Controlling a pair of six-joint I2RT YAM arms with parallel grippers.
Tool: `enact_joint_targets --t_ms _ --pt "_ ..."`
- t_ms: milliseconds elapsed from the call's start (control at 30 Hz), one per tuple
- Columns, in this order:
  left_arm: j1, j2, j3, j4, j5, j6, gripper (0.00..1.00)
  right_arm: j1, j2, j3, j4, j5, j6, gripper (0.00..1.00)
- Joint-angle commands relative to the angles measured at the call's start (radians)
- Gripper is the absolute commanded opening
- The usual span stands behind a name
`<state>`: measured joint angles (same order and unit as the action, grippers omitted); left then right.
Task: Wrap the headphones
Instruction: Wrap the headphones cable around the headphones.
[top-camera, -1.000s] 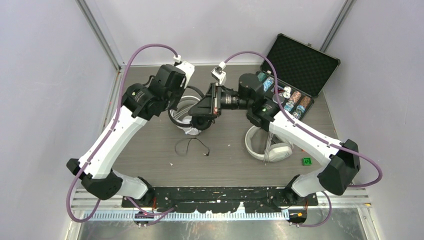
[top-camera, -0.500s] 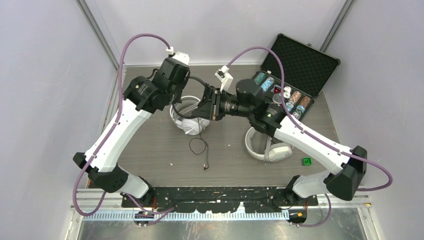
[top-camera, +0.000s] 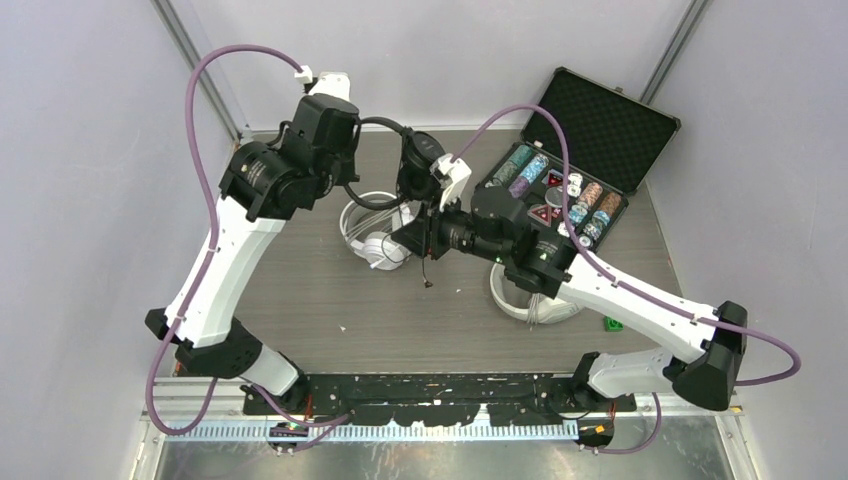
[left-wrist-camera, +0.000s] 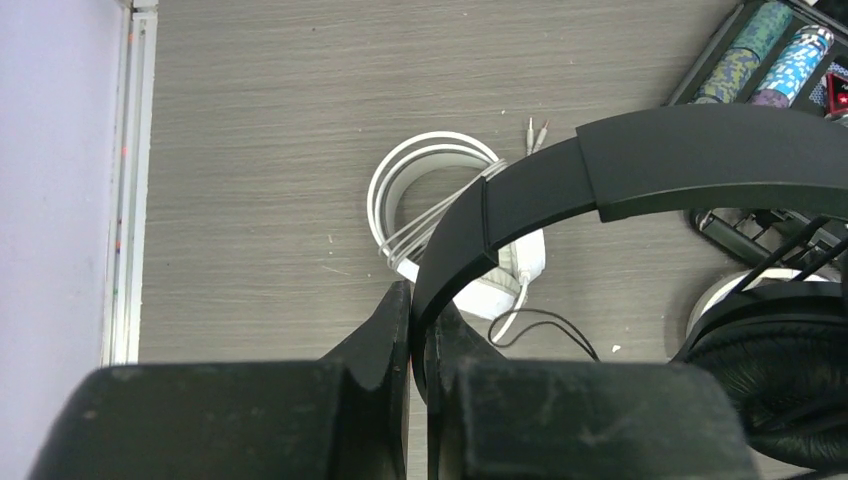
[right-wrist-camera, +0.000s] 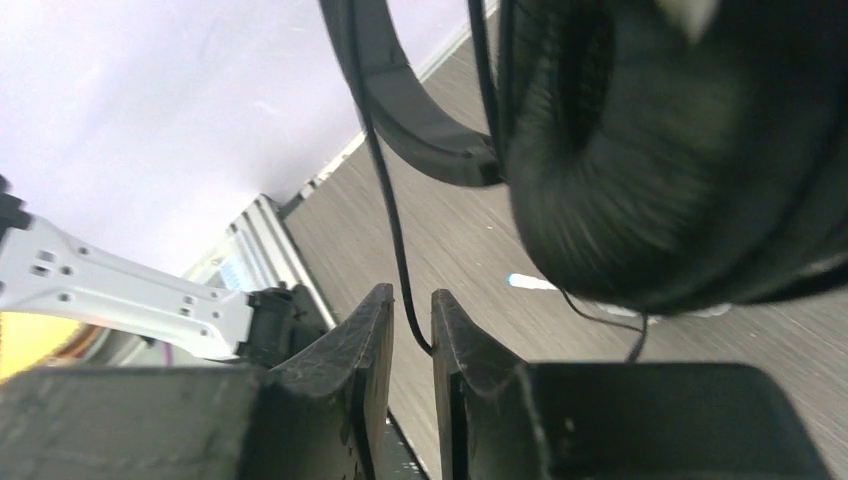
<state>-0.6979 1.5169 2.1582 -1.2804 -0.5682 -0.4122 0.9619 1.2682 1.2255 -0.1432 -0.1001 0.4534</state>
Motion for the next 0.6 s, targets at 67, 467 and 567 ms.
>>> enact_joint_targets --t_ms 67,467,567 --pt "0.005 0.009 0.092 -0.013 0.027 -0.074 0.0 0.042 -0.083 -0.146 0.209 0.097 -0.168 0.32" --pt "0.005 0.058 0.205 -0.035 0.05 -0.089 0.0 0.065 -0.205 -0.394 0.37 0.299 -0.184 0.44" --pt "0.006 0.06 0.209 -0.025 0.033 -0.087 0.0 0.065 -0.23 -0.448 0.382 0.347 -0.06 0.48"
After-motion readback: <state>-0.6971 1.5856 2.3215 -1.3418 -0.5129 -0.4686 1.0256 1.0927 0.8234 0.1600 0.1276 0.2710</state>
